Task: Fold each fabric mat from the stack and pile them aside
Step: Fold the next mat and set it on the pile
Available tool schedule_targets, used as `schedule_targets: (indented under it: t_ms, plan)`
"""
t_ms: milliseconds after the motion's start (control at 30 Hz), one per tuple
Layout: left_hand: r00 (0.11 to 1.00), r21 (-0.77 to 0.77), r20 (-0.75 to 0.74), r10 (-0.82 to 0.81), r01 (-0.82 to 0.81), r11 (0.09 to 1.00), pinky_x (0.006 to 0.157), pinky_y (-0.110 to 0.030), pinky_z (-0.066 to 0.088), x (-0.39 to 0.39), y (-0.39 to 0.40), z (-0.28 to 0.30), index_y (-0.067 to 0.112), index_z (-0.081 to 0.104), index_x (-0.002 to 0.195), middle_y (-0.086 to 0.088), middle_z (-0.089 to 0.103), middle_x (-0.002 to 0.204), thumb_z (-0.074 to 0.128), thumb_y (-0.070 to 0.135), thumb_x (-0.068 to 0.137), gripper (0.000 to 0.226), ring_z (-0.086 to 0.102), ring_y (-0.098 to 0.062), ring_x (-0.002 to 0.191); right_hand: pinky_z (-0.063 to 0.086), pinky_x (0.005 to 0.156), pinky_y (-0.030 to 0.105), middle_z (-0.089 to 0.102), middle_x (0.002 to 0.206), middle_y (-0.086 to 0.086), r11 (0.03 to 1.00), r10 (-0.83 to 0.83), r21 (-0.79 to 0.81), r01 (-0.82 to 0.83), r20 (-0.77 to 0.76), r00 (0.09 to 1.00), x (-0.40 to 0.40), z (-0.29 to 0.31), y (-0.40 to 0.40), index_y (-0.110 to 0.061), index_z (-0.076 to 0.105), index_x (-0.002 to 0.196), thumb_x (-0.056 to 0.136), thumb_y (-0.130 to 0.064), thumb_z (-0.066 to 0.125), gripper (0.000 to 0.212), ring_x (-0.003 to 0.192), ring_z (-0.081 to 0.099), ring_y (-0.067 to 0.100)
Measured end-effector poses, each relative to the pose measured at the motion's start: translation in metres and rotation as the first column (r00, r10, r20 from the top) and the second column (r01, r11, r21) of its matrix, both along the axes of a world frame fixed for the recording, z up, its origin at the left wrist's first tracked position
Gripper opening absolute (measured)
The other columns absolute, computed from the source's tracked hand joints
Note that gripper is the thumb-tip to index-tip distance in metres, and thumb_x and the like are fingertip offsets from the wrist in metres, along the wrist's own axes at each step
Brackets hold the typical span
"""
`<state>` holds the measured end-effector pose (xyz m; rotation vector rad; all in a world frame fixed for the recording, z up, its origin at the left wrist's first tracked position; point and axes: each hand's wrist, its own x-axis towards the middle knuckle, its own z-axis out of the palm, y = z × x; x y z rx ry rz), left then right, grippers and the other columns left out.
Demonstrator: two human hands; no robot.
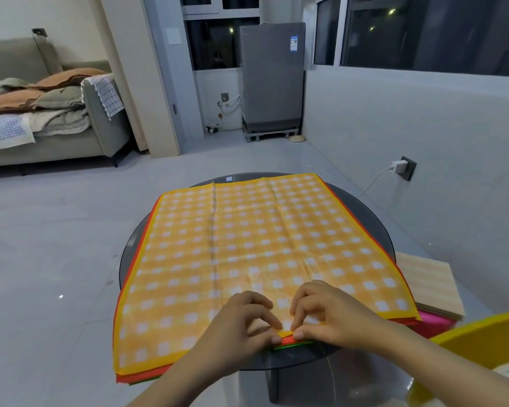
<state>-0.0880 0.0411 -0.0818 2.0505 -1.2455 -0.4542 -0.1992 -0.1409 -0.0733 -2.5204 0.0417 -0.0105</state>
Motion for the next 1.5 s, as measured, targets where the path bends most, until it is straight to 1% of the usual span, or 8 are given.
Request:
schedule_targets:
  t_ms: [267, 433, 533, 633, 767, 1067, 1267, 1500]
  plan:
    - [0.995, 0.043, 0.084, 0.054, -0.057, 0.997, 0.078, -0.005, 0.035, 0.002, -0.003, 0.010, 0.029, 0.075, 0.084, 0.023, 0.057, 0.104, 0.068, 0.038, 0.082, 0.012, 0.051, 0.006, 0.099, 0.043, 0.079, 0.019, 0.060, 0.088, -0.013, 0.996, -0.063, -0.059, 0.066, 0.037, 0.997, 0.003, 0.005, 0.004, -0.034, 0.057, 0.078, 0.086, -0.036, 0.062, 0.009, 0.089, 0.050, 0.001]
    - [0.971, 0.161, 0.210, 0.114, -0.149, 0.976, 0.074, -0.027, 0.047, 0.011, 0.005, 0.027, 0.022, 0.072, 0.082, 0.007, 0.065, 0.088, 0.059, 0.041, 0.087, 0.023, 0.058, -0.006, 0.080, 0.044, 0.068, 0.019, 0.066, 0.082, -0.011, 0.983, -0.157, -0.083, 0.162, 0.069, 0.985, 0.007, 0.011, 0.006, -0.031, 0.052, 0.084, 0.092, -0.034, 0.053, 0.009, 0.078, 0.059, 0.005]
    - [0.931, 0.222, 0.318, 0.176, -0.254, 0.942, 0.063, -0.026, 0.043, 0.023, 0.014, 0.040, 0.022, 0.064, 0.074, 0.006, 0.063, 0.075, 0.054, 0.045, 0.090, 0.030, 0.056, -0.009, 0.072, 0.040, 0.063, 0.019, 0.062, 0.078, -0.014, 0.956, -0.199, -0.195, 0.219, 0.117, 0.973, 0.010, 0.018, 0.004, -0.029, 0.054, 0.092, 0.095, -0.037, 0.048, 0.010, 0.075, 0.057, 0.007]
    - [0.876, 0.185, 0.417, 0.240, -0.341, 0.922, 0.060, -0.026, 0.042, 0.032, 0.021, 0.054, 0.025, 0.064, 0.075, 0.007, 0.064, 0.072, 0.052, 0.048, 0.091, 0.030, 0.056, -0.009, 0.069, 0.034, 0.061, 0.021, 0.054, 0.072, -0.016, 0.927, -0.226, -0.278, 0.254, 0.128, 0.966, 0.013, 0.028, 0.003, -0.027, 0.058, 0.099, 0.095, -0.040, 0.046, 0.018, 0.075, 0.051, 0.007]
    - [0.823, 0.088, 0.491, 0.286, -0.373, 0.924, 0.053, -0.028, 0.035, 0.035, 0.028, 0.074, 0.023, 0.052, 0.060, 0.004, 0.055, 0.057, 0.052, 0.046, 0.091, 0.039, 0.050, -0.010, 0.058, 0.036, 0.065, 0.027, 0.066, 0.090, -0.007, 0.886, -0.268, -0.326, 0.331, 0.224, 0.937, 0.013, 0.050, 0.003, -0.025, 0.062, 0.096, 0.095, -0.041, 0.044, 0.024, 0.085, 0.058, 0.012]
    - [0.902, -0.001, 0.315, 0.294, -0.310, 0.951, 0.054, -0.026, 0.046, 0.040, 0.031, 0.145, 0.019, 0.070, 0.073, 0.007, 0.068, 0.057, 0.063, 0.035, 0.087, 0.022, 0.061, -0.002, 0.047, 0.032, 0.062, 0.027, 0.055, 0.070, -0.011, 0.776, -0.245, -0.420, 0.469, 0.486, 0.839, 0.009, 0.119, 0.000, -0.031, 0.063, 0.094, 0.093, -0.044, 0.045, 0.022, 0.069, 0.046, 0.010]
    - [0.683, -0.077, 0.592, 0.428, -0.481, 0.873, 0.063, -0.027, 0.037, 0.079, 0.008, 0.138, 0.020, 0.070, 0.087, 0.002, 0.069, 0.081, 0.061, 0.037, 0.089, 0.019, 0.058, -0.020, 0.077, 0.027, 0.076, 0.028, 0.068, 0.091, -0.006, 0.783, -0.149, -0.433, 0.447, 0.567, 0.810, 0.060, 0.111, -0.024, -0.021, 0.066, 0.093, 0.092, -0.027, 0.054, 0.014, 0.089, 0.055, 0.022]
    - [0.590, 0.190, 0.767, 0.253, -0.585, 0.788, 0.089, -0.033, 0.032, 0.126, -0.026, 0.084, 0.028, 0.066, 0.098, 0.002, 0.065, 0.103, 0.049, 0.022, 0.095, 0.019, 0.058, -0.023, 0.098, 0.023, 0.080, 0.029, 0.068, 0.092, -0.004, 0.806, -0.224, -0.397, 0.438, 0.481, 0.848, 0.116, 0.045, -0.052, -0.020, 0.067, 0.091, 0.089, -0.024, 0.057, 0.011, 0.093, 0.054, 0.024]
